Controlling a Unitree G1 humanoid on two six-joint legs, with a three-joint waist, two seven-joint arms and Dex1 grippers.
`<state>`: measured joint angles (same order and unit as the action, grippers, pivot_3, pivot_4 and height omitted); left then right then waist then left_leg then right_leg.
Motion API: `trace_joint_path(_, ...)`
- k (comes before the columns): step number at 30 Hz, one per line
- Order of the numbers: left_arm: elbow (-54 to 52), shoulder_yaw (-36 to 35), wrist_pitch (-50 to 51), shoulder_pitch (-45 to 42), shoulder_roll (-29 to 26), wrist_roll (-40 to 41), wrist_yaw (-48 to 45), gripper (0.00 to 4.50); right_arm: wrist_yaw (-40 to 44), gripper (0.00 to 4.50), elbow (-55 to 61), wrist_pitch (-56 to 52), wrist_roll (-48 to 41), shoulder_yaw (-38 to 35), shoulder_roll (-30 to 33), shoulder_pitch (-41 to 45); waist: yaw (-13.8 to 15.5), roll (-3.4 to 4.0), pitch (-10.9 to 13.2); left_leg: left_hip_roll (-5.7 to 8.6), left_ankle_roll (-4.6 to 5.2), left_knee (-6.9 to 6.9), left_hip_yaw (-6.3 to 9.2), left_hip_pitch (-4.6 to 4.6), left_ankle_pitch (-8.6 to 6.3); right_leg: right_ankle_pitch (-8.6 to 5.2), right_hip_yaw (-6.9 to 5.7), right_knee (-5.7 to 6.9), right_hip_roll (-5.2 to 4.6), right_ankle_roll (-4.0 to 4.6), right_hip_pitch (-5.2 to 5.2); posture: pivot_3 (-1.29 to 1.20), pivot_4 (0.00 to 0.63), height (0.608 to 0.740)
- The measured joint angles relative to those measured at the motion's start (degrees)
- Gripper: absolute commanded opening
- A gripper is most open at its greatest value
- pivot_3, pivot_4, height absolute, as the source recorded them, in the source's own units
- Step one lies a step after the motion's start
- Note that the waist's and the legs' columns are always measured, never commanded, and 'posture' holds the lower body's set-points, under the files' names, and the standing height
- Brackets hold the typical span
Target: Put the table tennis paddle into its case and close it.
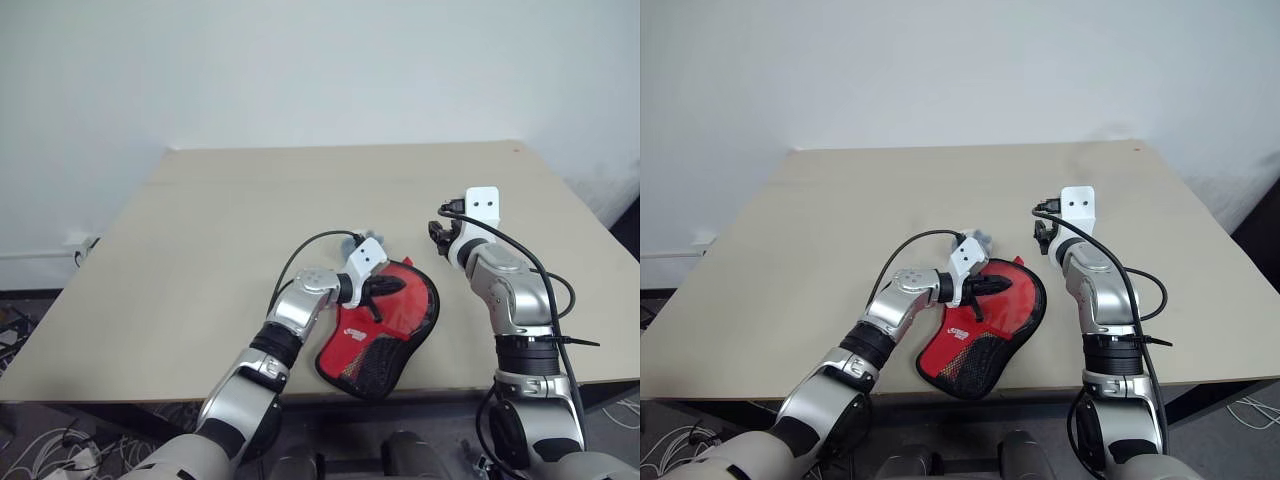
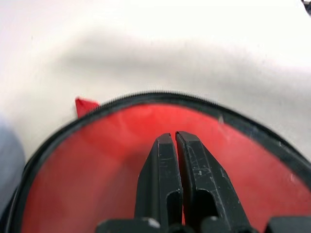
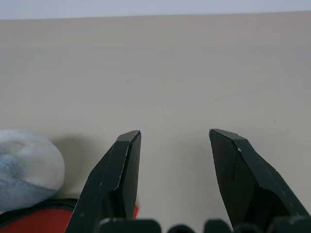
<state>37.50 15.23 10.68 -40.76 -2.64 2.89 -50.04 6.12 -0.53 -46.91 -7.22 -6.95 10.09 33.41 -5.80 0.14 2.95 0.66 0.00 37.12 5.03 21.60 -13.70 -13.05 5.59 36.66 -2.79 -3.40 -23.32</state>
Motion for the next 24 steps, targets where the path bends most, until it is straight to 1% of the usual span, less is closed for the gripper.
trace_joint_path(3,4.0,1.2,-0.7,-0.7,0.3,-2.1,0.7,0.04,0.0,2.42,0.0,0.1,0.0,0.0,0.0,0.0,0.0,0.00,0.0,0.00,0.00,0.00,0.00,0.01,0.00,0.00,0.00,0.00,0.00,0.00,-0.01,0.00,0.000,0.740)
trace_joint_path(8,3.7,2.3,-1.2,-0.3,0.1,-3.2,-0.1,0.04,1.8,2.42,0.8,0.1,-0.6,0.7,1.0,0.0,0.0,0.00,0.0,0.01,0.00,0.01,0.01,-0.03,0.00,0.00,0.00,0.00,0.00,0.00,0.06,0.00,0.000,0.740)
trace_joint_path(17,2.7,1.0,0.2,0.9,0.9,-2.5,0.1,0.04,10.5,2.42,1.9,-0.5,-4.8,1.8,3.9,0.0,0.0,-0.01,-0.1,0.01,0.00,0.06,0.04,-0.14,0.00,0.00,-0.03,-0.01,0.00,0.00,0.23,0.00,0.000,0.740)
trace_joint_path(20,3.4,0.0,0.1,1.2,1.3,-2.2,0.5,0.00,13.1,3.01,0.7,-0.8,-7.0,1.4,4.4,0.0,0.0,-0.05,-0.1,0.01,0.00,0.07,0.04,-0.17,0.00,0.00,-0.04,-0.01,0.00,0.00,0.29,0.00,0.000,0.740)
trace_joint_path(21,3.7,-0.3,0.0,1.2,1.4,-2.1,0.7,0.00,13.9,3.35,0.2,-1.0,-7.8,1.2,4.4,0.0,0.0,-0.06,-0.1,0.01,0.00,0.07,0.05,-0.23,0.00,0.00,-0.05,-0.01,0.00,0.00,0.36,0.00,0.000,0.740)
trace_joint_path(22,3.9,-0.5,0.0,1.2,1.5,-2.1,0.8,0.00,14.3,3.57,-0.2,-1.2,-8.4,1.1,4.4,0.0,0.0,-0.06,-0.1,0.01,0.00,0.07,0.05,-0.32,0.00,0.00,-0.05,-0.02,0.00,0.00,0.45,0.00,0.000,0.740)
trace_joint_path(24,4.9,-1.0,-0.2,1.2,1.8,-2.1,1.3,0.00,15.9,4.14,-1.3,-1.7,-9.7,1.0,4.5,0.0,0.0,-0.08,-0.1,0.01,0.00,0.01,0.04,-0.77,-0.03,-0.03,-0.05,-0.08,0.00,0.01,0.87,0.00,0.000,0.740)
